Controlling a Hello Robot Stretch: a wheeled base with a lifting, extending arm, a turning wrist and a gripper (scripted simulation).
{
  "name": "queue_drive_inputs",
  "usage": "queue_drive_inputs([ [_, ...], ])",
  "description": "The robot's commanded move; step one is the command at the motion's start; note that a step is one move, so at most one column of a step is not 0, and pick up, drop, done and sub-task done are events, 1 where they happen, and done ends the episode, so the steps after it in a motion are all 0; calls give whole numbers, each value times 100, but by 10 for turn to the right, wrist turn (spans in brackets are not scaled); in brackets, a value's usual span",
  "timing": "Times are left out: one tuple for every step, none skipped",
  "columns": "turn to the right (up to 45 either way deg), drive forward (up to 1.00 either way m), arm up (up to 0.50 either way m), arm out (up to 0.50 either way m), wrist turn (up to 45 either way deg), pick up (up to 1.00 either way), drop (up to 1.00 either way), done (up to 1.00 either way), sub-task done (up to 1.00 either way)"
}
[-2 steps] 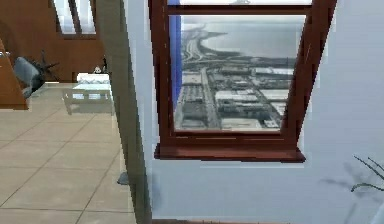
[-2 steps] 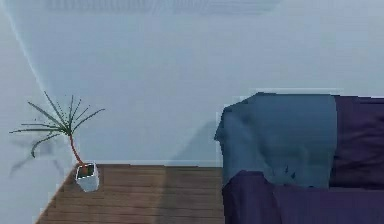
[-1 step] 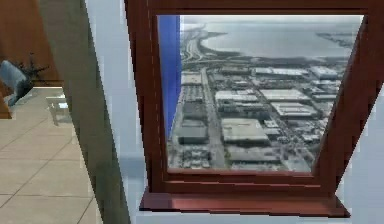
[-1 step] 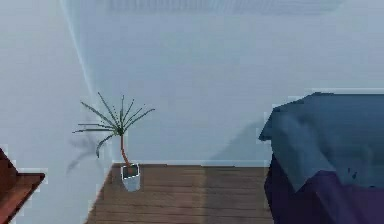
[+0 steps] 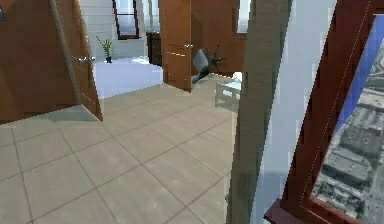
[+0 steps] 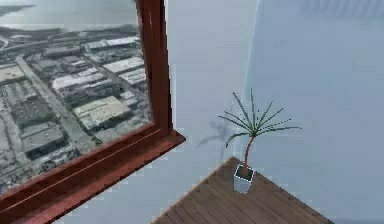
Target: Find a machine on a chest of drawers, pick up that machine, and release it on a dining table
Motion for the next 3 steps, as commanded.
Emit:
queue_drive_inputs([
  [-120,0,0,0,0,0,0,0,0],
  [0,100,0,0,0,0,0,0,0],
  [-30,0,0,0,0,0,0,0,0],
])
